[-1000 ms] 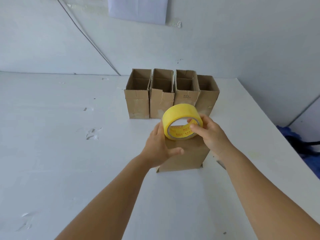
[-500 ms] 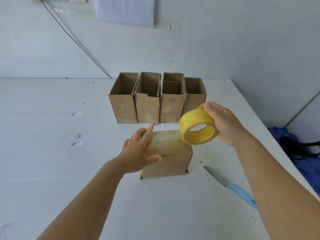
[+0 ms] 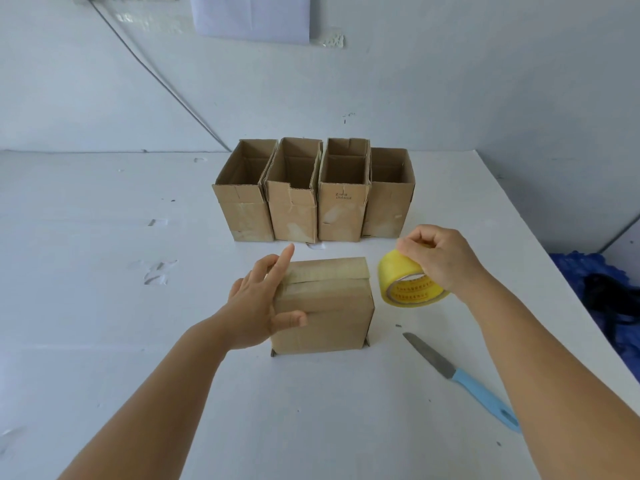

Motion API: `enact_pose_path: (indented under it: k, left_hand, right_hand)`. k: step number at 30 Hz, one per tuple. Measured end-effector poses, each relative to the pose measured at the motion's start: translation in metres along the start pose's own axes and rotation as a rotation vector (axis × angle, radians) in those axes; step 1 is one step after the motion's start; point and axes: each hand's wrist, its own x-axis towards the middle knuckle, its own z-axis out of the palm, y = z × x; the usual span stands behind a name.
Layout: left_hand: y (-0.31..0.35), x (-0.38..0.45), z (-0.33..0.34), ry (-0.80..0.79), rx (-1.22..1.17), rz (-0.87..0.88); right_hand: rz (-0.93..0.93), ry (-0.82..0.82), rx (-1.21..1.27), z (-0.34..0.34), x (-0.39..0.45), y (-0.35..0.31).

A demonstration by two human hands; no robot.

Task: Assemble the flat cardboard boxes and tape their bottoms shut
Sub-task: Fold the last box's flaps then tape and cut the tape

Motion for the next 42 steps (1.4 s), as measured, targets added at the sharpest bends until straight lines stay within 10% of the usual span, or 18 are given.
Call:
enact_pose_path:
  k: [11, 25, 34, 42]
  left_hand:
    - [0.025, -0.003, 0.004, -0.075, 0.491, -0.004]
    - [0.098, 0.084, 0.024, -0.080, 0.466, 0.110]
    - [0.084, 0.087, 0.028, -0.066, 0.263, 0.162]
    - [0.089, 0.089, 0.021, -0.114, 0.173, 0.104]
  right_hand:
    - [0.058, -0.044, 0.059, 0.033, 0.002, 0.026]
    - [-0.037, -0.183, -0.035, 0.027, 0.003, 0.022]
    - [0.403, -0.319, 0.818, 0.021, -0.012, 0.067]
    - [0.202, -0.257, 0.150, 0.002, 0.009, 0.066]
